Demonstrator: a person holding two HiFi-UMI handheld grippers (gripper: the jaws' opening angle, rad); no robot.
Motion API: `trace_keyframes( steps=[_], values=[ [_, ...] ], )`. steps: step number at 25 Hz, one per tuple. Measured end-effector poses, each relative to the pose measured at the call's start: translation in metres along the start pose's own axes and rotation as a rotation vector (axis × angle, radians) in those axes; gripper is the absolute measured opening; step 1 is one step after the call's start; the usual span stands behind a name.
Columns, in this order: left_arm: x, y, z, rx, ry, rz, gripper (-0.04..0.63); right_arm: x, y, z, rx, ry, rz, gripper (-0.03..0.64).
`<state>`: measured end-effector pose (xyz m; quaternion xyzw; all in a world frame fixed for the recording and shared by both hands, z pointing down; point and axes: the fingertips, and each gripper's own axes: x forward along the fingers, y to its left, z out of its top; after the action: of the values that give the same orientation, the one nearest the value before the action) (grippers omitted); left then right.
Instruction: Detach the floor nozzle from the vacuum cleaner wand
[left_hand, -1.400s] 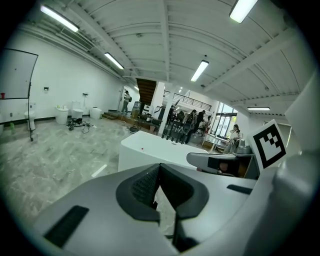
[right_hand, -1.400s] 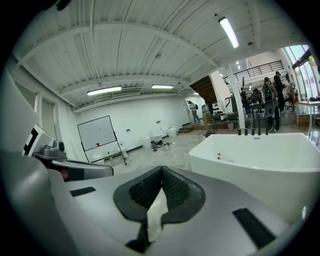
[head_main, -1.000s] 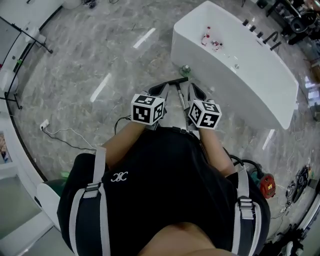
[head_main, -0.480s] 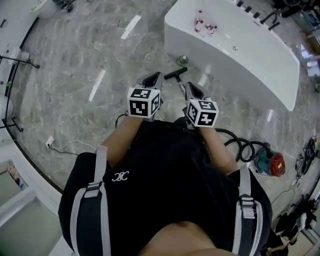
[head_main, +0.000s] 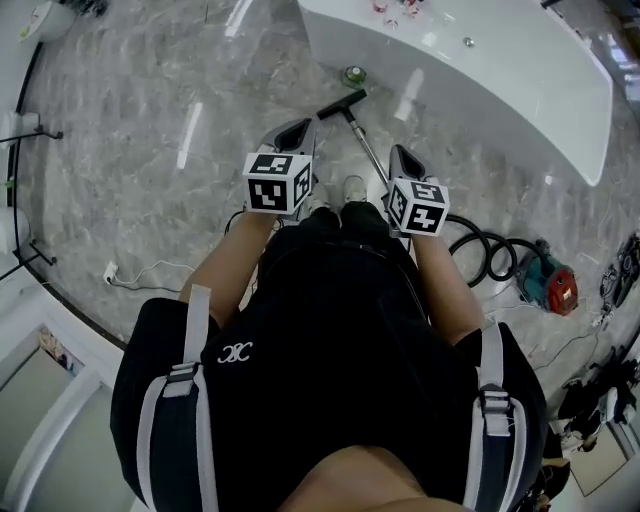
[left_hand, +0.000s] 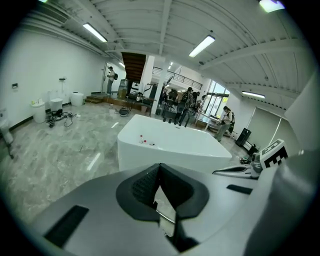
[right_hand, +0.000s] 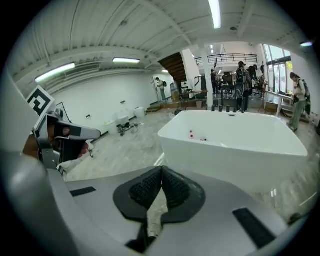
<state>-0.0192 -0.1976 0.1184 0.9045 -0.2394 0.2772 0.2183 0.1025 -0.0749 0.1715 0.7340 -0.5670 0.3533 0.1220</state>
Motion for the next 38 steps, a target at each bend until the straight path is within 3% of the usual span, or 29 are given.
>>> trace_keyframes(
  steps=[8,12,17,25,26,27,30,34,38],
  values=[
    [0.115,0.012,-0.065,-0.029,0.127,-0.032,0.008,0.103,-0.073,-0.074,-0.125,0.206,0.003,0.009],
    [0.171,0.032,-0.139,-0.077,0.212,-0.006,0.008,0.175,-0.098,-0.145,-0.184,0.297,0.053,0.009],
    [0.229,0.050,-0.239,-0.083,0.301,0.021,0.008,0.277,-0.127,-0.245,-0.270,0.423,0.093,0.009],
    [0.332,0.098,-0.349,-0.140,0.284,0.052,0.008,0.439,-0.174,-0.399,-0.339,0.549,0.098,0.011],
    [0.344,0.106,-0.360,-0.133,0.280,0.048,0.008,0.456,-0.178,-0.418,-0.326,0.571,0.101,0.031],
    [0.357,0.116,-0.371,-0.121,0.276,0.045,0.008,0.473,-0.181,-0.437,-0.317,0.589,0.102,0.102],
    [0.389,0.144,-0.399,-0.095,0.263,0.036,0.008,0.522,-0.194,-0.488,-0.358,0.632,0.076,0.138],
    [0.418,0.178,-0.427,-0.082,0.245,0.030,0.008,0.580,-0.212,-0.530,-0.428,0.642,0.021,0.137],
    [0.428,0.201,-0.446,-0.097,0.240,0.036,0.008,0.611,-0.217,-0.560,-0.412,0.683,-0.004,0.138]
  ],
)
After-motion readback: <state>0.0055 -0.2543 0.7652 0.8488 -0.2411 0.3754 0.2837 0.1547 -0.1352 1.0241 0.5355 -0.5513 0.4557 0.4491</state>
